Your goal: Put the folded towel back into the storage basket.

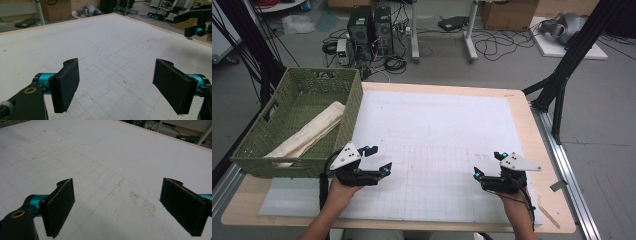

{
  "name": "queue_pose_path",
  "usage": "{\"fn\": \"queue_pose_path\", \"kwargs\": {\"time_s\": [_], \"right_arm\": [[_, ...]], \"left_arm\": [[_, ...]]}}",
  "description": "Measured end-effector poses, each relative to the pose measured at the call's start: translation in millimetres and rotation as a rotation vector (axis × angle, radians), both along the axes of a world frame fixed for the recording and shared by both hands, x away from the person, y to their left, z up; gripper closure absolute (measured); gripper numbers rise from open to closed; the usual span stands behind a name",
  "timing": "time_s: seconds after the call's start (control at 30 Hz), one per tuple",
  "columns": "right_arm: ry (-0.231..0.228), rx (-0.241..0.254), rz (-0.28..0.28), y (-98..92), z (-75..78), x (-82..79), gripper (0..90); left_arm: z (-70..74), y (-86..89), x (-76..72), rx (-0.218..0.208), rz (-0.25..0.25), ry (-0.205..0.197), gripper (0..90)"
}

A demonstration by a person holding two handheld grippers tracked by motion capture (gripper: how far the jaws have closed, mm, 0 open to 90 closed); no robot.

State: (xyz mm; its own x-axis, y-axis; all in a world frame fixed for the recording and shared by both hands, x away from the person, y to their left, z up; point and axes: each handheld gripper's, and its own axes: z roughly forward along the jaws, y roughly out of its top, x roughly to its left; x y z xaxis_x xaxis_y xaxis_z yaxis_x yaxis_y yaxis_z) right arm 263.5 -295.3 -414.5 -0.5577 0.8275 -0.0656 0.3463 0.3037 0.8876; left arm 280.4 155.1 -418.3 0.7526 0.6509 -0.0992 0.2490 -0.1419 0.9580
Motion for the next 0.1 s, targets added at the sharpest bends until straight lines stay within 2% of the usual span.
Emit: {"fn": "queue_pose_path", "kwargs": {"time_s": [0.1], "right_arm": [[-0.001,-0.001,-0.002,-0.9,-0.4,0.4,11.9]], "left_arm": [[-1.3,-0.3,0.3,0.006,0.004,0.005,21.6]]}}
